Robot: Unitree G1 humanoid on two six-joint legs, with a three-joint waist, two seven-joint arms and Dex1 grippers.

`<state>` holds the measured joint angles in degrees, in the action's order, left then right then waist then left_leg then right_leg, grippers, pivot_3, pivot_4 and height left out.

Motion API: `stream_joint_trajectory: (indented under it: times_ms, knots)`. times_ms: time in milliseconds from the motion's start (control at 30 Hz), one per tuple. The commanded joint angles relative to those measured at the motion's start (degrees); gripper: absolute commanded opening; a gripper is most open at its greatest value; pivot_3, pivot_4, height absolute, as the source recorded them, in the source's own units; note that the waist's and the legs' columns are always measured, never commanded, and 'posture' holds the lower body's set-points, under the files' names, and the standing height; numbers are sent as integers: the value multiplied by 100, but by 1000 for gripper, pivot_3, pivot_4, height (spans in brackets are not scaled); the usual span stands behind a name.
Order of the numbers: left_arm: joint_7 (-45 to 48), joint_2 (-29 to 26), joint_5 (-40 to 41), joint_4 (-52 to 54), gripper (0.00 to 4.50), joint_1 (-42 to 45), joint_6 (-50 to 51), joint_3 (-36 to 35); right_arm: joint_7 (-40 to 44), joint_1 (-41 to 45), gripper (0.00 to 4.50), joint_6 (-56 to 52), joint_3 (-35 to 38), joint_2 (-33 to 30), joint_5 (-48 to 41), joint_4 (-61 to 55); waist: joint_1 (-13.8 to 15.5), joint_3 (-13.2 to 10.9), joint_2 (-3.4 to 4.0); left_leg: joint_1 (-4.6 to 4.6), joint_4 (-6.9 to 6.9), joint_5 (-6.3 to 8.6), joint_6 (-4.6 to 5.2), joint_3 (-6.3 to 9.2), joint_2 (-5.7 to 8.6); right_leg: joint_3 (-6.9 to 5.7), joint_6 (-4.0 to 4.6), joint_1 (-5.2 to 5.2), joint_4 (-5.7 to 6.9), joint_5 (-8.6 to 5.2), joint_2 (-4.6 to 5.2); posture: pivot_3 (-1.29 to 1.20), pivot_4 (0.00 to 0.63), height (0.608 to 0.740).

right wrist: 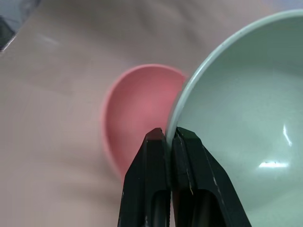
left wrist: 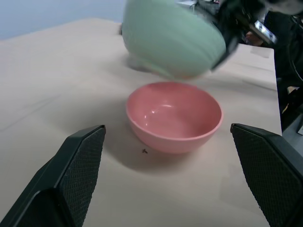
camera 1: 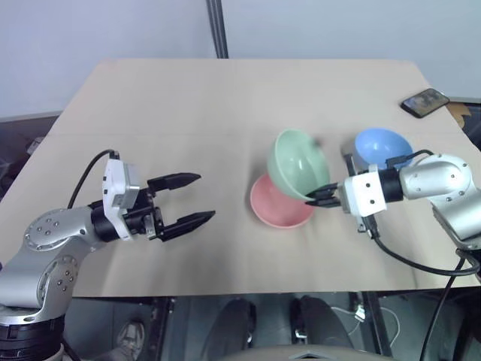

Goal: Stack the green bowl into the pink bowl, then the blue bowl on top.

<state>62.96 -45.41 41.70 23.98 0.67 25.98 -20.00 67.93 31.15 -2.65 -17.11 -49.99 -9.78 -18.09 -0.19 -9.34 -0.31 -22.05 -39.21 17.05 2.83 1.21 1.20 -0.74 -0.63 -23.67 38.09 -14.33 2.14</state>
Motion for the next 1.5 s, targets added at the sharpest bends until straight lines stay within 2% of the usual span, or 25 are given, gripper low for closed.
stream_joint_trajectory:
  times_ms: [33, 67, 133, 267, 367, 567, 733, 767, 800, 900, 933, 1000, 1067, 1233, 1333, 1433, 1500]
  knots:
    - [20, -54, 8, 0, 4500, 88, -106, -18, -95, -8, 1254, -114, 70, 57, 183, -225, 2, 0, 0, 0, 0, -10, -16, 0, 0, 0, 0, 0, 0, 0, 0, 0, 150, 740]
    - [24, -59, 10, -15, 4500, 97, -110, -16, -189, -53, 1902, -192, 154, 84, 193, -265, 4, 0, 0, 0, 0, -12, -20, 1, 0, -1, 0, 0, 0, 0, 0, 0, 150, 740]
    - [30, -54, 18, -37, 4500, 115, -115, -6, -343, -120, 2551, -514, 429, 69, 44, -390, 11, 0, 0, 0, 1, -12, -20, 2, 0, -3, 1, -1, 0, 0, -1, 0, 150, 740]
    - [-13, 18, -9, -24, 4500, 145, -152, 96, -824, -40, 2551, -1882, 1391, 143, -915, -527, 41, 0, 0, -10, 1, -11, -20, 3, 1, -4, 0, -4, -8, 0, 0, 0, 150, 740]
    - [-55, 64, -3, 2, 4500, 176, -161, 177, -1404, 125, 2551, -2371, 1834, 259, -897, 5, 54, 0, 0, -8, 2, -11, -19, 4, 1, -4, 0, -2, -10, 0, 0, 0, 150, 740]
    - [-111, 131, -35, -29, 4500, 332, -203, 365, -2339, 263, 2551, -1465, 1363, 383, 566, 2264, 102, 2, -3, -6, 2, -12, -20, 1, 3, -4, 2, -1, -8, 0, 0, 0, 150, 740]
    - [-179, 197, -62, 2, 4500, 347, -226, 425, -2270, 515, 2551, -1195, 1131, 873, 775, 3990, 33, -3, 6, -16, 3, -13, -20, -9, -1, 0, 2, -14, -8, 0, -10, 0, 150, 740]
    - [-192, 213, -63, 33, 4500, 298, -233, 408, -2223, 576, 2004, -1145, 1124, 892, 802, 4182, 27, -3, 6, -18, 3, -13, -20, -9, -1, 0, 1, -14, -8, 0, -10, 0, 150, 740]
    - [-219, 229, -51, 57, 4500, 262, -223, 388, -2218, 634, 1884, -1094, 1149, 904, 813, 4296, 21, -3, 6, -18, 2, -13, -20, -10, 0, 0, 1, -13, -9, 1, -10, 0, 150, 740]
    - [-270, 248, -28, 99, 4500, 188, -217, 355, -2171, 719, 456, -1056, 1276, 905, 750, 4267, -4, -3, 6, -17, 2, -13, -19, -10, 0, 2, 1, -12, -9, 1, -9, 0, 150, 740]
    - [-281, 254, -25, 120, 4500, 161, -221, 355, -2179, 718, 71, -1033, 1309, 893, 743, 4222, -7, -3, 6, -17, 1, -13, -19, -10, 0, 2, 1, -12, -8, 1, -10, 0, 150, 740]
    - [-318, 272, -14, 162, 4500, 119, -213, 366, -2142, 659, 71, -944, 1342, 807, 766, 3996, -10, -2, 5, -13, 1, -13, -19, -8, -1, 2, 1, -10, -6, 1, -11, 0, 150, 740]
    - [-362, 289, -3, 197, 4500, 85, -202, 379, -1948, 558, 71, -1204, 1540, 662, 485, 3175, 3, -5, 9, -14, 1, -13, -19, -7, -2, 0, 1, -10, -5, 1, -10, 0, 150, 740]
    - [-383, 305, -22, 172, 4500, 57, -203, 402, -717, -92, 71, -2626, 1912, 175, -1468, 138, 12, -10, 18, -25, 3, -12, -18, 0, -3, -2, 0, -18, -9, 1, -11, 0, 150, 740]
    - [-363, 307, -77, 47, 4500, 123, -240, 431, -649, -532, 71, -3352, 1879, -104, -2191, -1285, 63, -6, 11, -34, 3, -8, -13, 15, -5, -17, 0, -17, -17, 0, -11, 0, 150, 740]
    - [-361, 307, -150, -39, 4500, 214, -285, 468, -843, -886, 71, -3531, 1462, -205, -2039, -1939, 101, -6, 11, -33, -6, 3, 7, 13, -1, -16, -1, -13, -15, 2, -2, 0, 150, 740]
    - [-415, 321, -163, -45, 4500, 282, -266, 495, -1173, -843, 71, -3555, 974, 53, -1703, -1945, 103, -4, 6, -28, -10, 3, 7, 14, 1, -16, -2, -8, -14, 2, 1, 0, 150, 740]
